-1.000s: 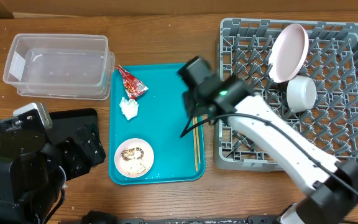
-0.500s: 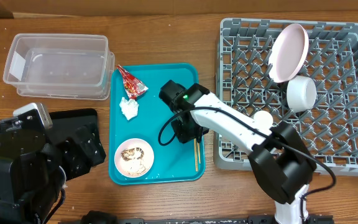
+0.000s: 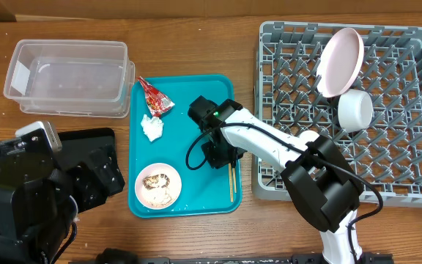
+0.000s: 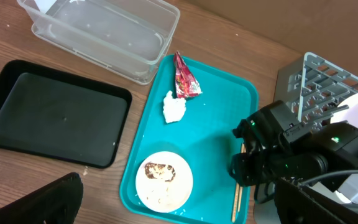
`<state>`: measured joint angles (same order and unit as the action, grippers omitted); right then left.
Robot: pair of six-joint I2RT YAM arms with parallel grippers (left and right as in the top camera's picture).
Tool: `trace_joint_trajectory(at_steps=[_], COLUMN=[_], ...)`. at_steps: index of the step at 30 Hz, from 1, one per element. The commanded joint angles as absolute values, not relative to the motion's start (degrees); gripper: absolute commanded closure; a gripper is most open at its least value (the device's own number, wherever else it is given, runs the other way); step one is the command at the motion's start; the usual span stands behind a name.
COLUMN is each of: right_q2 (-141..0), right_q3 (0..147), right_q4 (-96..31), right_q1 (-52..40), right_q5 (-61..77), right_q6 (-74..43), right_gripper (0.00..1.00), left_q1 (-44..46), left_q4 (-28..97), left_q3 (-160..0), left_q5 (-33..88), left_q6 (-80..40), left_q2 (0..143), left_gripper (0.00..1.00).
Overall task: Sort waste into correct bins and load items into the dishwasher
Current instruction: 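Grasp a wooden chopstick on the teal tray with the right gripper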
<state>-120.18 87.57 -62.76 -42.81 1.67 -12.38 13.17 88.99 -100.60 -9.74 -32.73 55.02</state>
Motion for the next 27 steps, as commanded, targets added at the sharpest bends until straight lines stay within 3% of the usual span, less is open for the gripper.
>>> trace_joint_trajectory(at_steps=[1,8,27], right_q2=[-120.0,-119.9,-119.7], right_q3=[86.8,88.6,84.8], right_q4=[-61.9,-63.6,-57.9], right_q1=[-42.7,-42.7,-42.1], right_q5=[2.7,-0.6,-1.2], right_q6=[-12.0,-12.0,-11.9], right_gripper=[0.64,0.69,0.64], left_q1=[13.3,13.3,13.3], left_q4=[88.9,88.9,88.9], left_q3=[-101.0,-101.0,-101.0], left_q5=[-10.9,-10.9,-10.9], left_q6=[-33.4,-33.4,-33.4], left_q2=[55.1,55.1,55.1], left_gripper=[0.00,0.00,0.00])
